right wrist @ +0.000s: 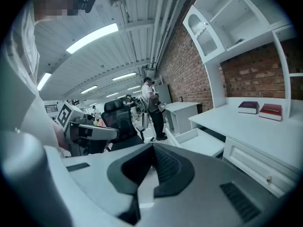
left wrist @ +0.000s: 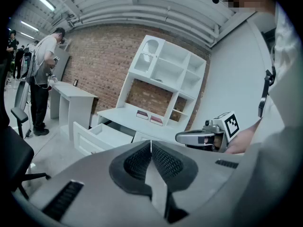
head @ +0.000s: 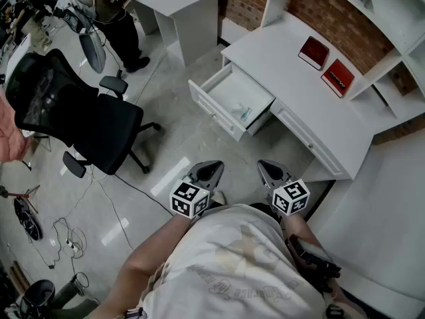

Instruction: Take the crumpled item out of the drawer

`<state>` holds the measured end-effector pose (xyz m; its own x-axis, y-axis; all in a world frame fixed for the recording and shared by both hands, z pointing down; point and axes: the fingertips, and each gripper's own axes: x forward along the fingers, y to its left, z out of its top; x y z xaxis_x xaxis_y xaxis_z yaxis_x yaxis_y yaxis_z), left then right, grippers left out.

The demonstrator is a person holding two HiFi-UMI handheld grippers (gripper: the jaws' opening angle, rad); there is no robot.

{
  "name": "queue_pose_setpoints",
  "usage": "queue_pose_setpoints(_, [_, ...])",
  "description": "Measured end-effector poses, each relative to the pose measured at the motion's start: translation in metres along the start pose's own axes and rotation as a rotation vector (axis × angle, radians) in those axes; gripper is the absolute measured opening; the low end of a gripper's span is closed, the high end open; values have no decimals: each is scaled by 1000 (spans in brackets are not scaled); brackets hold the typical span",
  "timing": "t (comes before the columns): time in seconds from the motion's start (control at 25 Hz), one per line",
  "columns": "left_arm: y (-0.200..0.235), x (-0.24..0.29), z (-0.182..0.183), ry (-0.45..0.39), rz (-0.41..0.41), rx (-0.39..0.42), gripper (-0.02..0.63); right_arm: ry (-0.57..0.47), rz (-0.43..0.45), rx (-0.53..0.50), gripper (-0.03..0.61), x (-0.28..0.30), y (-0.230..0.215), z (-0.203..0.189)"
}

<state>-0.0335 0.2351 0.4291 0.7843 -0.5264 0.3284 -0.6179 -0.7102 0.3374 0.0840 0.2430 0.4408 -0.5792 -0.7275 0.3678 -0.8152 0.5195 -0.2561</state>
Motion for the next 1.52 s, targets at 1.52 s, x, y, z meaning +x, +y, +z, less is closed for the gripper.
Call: queue_pose_setpoints(1.52, [-11,15,-3,35,-10,11,28,10,0,-7,23,-5,-15,-9])
